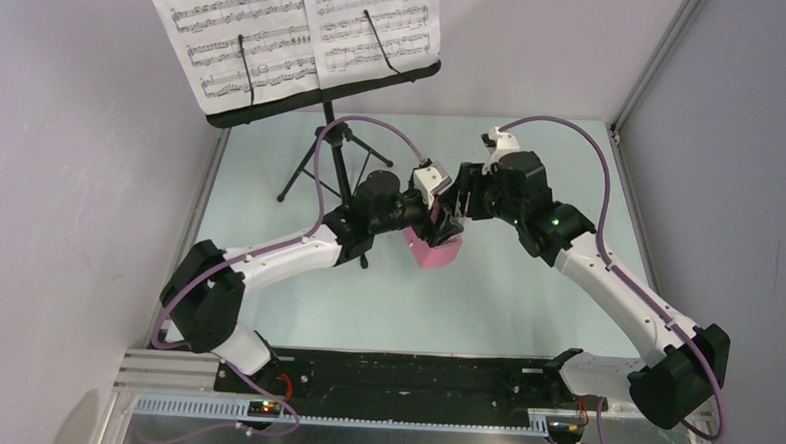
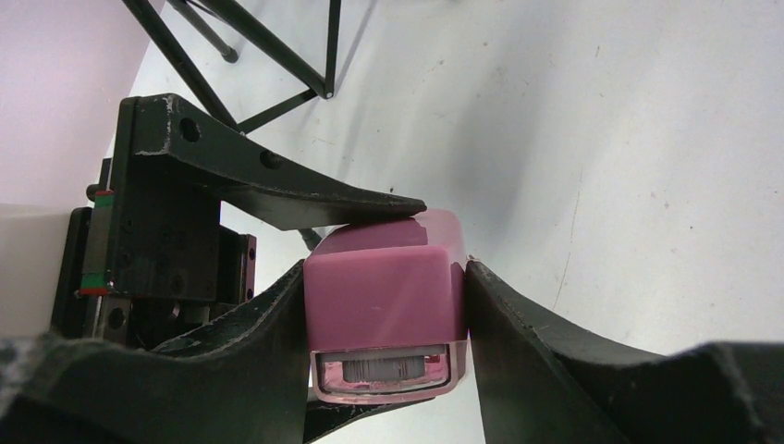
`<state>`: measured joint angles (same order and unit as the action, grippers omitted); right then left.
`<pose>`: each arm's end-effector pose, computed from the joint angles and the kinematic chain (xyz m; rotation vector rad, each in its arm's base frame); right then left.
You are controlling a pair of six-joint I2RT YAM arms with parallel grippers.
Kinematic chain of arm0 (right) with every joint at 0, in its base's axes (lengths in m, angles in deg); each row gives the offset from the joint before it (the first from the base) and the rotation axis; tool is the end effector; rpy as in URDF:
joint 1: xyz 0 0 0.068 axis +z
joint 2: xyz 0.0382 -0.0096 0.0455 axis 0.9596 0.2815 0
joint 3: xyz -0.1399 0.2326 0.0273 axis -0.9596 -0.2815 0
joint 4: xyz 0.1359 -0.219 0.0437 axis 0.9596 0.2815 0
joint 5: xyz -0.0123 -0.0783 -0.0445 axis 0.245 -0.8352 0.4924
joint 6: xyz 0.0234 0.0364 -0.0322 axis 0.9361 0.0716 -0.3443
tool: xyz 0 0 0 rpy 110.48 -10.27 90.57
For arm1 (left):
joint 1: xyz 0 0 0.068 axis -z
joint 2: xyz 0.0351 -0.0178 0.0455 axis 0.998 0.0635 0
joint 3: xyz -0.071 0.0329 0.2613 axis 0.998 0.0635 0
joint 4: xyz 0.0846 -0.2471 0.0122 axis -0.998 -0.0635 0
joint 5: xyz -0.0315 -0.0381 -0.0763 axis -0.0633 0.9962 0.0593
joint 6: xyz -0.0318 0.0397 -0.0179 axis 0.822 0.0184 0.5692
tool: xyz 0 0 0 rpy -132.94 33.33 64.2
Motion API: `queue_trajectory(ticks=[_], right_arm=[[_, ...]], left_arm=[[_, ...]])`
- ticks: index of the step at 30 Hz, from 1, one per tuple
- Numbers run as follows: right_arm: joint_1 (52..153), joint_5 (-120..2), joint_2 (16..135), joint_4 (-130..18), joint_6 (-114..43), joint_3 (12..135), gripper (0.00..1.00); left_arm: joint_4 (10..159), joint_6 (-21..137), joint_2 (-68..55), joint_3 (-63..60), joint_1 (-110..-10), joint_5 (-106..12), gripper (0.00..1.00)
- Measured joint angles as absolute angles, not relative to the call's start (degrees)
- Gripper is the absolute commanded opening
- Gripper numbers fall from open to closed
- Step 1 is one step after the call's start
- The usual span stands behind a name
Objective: Set up the instrument practice props
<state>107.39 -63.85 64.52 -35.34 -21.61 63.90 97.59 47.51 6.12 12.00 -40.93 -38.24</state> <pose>0.2311 0.1566 0.3556 -0.2639 2.0658 0.6463 0.2445 -0.2629 0.2845 0.9047 1.6550 -0.8397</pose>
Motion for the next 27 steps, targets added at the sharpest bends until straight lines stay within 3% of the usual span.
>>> queue_trajectory(ticks=[3, 6, 10, 17, 27], right_arm=[[107.15, -63.52, 64.52, -35.32, -21.5, 63.9, 0.51], [106.56, -62.93, 64.52, -35.19, -20.58, 63.9, 0.7], [104.57, -60.46, 63.82, -36.0, -16.82, 64.31, 0.8], [99.54, -57.03, 60.5, -40.32, -11.01, 66.74, 0.83], [90.45, -46.21, 59.38, -41.7, -12.32, 66.15, 0.68]], left_arm=[[97.59, 47.31, 6.1, 12.0, -41.06, -37.76, 0.0], [97.7, 47.03, 6.06, 12.02, -41.22, -37.0, 0.0], [96.46, 46.46, 5.84, 12.33, -41.63, -36.34, 0.0], [91.54, 45.12, 5.82, 14.17, -42.2, -35.47, 0.0], [85.4, 48.07, 1.95, 13.62, -47.07, -26.94, 0.0]])
